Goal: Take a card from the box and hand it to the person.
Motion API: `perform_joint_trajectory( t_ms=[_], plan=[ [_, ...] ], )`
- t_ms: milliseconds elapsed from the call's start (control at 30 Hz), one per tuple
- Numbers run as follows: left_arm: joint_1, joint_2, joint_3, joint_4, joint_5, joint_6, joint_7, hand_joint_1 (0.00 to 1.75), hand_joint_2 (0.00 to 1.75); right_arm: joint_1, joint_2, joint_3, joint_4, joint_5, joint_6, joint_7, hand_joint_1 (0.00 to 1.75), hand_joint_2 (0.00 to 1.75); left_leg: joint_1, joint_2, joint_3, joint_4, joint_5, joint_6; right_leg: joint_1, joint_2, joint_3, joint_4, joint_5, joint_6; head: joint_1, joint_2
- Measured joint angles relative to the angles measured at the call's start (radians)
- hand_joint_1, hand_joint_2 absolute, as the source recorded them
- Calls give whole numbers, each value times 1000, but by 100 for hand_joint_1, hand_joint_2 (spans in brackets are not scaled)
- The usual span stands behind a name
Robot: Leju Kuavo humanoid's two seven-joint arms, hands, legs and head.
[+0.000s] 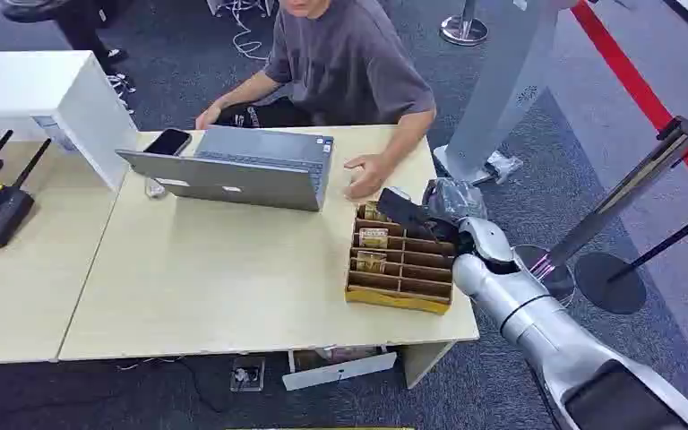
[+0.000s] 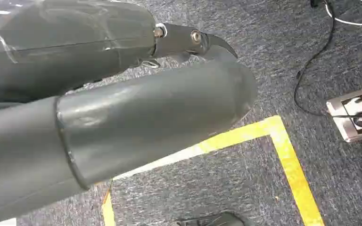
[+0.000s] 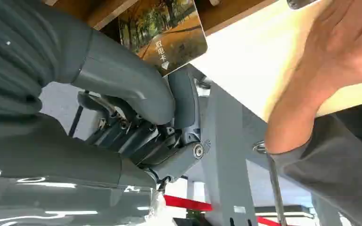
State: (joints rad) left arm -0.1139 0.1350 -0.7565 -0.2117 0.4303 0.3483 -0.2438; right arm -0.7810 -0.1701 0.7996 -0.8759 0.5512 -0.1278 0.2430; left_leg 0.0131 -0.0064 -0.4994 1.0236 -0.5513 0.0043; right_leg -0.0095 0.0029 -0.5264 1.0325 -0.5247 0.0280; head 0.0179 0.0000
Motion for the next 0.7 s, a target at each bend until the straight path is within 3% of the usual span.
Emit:
perform_joint_trajectory(
  t_ms=[267, 367, 400, 433, 500, 700],
  plan=[
    [3, 0, 0, 0, 3, 0, 0, 0, 0, 0, -3, -2, -11, -6, -17, 9, 175, 175, 0, 0, 0, 0, 0, 0, 0, 0, 0, 0, 0, 0, 0, 0],
    [5, 0, 0, 0, 3, 0, 0, 0, 0, 0, -7, -2, -24, -6, -16, 14, 155, 175, 0, 0, 0, 0, 0, 0, 0, 0, 0, 0, 0, 0, 0, 0],
    [5, 0, 0, 0, 3, 0, 0, 0, 0, 0, -8, -2, -27, -6, -16, 16, 148, 175, 0, 0, 0, 0, 0, 0, 0, 0, 0, 0, 0, 0, 0, 0],
    [5, 0, 0, 0, 3, 0, 0, 0, 0, 0, -9, -2, -29, -6, -16, 17, 106, 175, 0, 0, 0, 0, 0, 0, 0, 0, 0, 0, 0, 0, 0, 0],
    [5, 0, 0, 0, 3, 0, 0, 0, 0, 2, -10, -1, -34, -6, -16, 18, 44, 175, 0, 0, 0, 0, 0, 0, 0, 0, 0, 0, 0, 0, 0, 0],
    [5, 0, 0, 0, 3, 2, -1, 0, 0, 2, -10, -2, -45, -6, -18, 17, 37, 175, 0, 0, 0, 0, 0, 0, 0, 0, 0, 0, 0, 0, 0, 0]
  ],
)
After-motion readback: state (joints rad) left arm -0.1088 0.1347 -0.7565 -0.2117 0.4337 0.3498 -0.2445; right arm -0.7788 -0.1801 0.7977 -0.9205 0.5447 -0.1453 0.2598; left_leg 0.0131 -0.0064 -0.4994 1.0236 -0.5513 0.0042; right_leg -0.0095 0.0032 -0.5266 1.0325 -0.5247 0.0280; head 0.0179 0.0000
